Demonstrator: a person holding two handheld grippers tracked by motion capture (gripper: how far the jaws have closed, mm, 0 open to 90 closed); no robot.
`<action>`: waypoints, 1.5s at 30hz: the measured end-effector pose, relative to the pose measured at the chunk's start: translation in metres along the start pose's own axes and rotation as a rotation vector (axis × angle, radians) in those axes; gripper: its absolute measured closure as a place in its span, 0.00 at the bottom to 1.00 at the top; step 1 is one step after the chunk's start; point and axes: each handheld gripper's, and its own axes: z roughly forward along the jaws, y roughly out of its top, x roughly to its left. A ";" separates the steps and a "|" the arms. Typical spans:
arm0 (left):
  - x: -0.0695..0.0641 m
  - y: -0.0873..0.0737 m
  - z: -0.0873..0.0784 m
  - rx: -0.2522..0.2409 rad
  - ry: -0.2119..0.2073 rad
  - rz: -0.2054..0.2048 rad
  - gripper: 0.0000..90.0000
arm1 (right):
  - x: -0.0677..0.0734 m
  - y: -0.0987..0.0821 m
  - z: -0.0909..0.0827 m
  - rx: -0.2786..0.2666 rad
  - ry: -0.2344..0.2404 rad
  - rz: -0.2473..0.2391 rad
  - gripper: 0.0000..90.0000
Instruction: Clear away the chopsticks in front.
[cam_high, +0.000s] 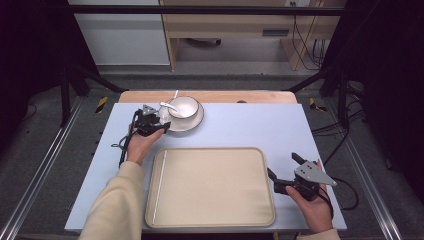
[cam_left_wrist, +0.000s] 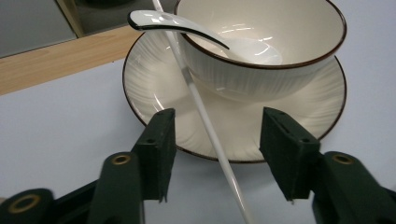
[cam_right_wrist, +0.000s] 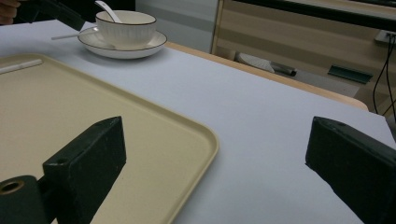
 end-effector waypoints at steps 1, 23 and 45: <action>0.000 0.000 0.002 0.006 0.007 -0.003 0.54 | 0.000 0.000 0.000 0.000 0.000 -0.001 0.06; -0.009 0.004 0.026 0.068 0.066 -0.057 0.84 | 0.001 -0.001 0.001 0.011 0.012 0.003 0.06; -0.002 0.010 0.012 0.051 0.181 -0.214 0.95 | -0.001 -0.002 0.000 0.015 0.007 0.007 0.06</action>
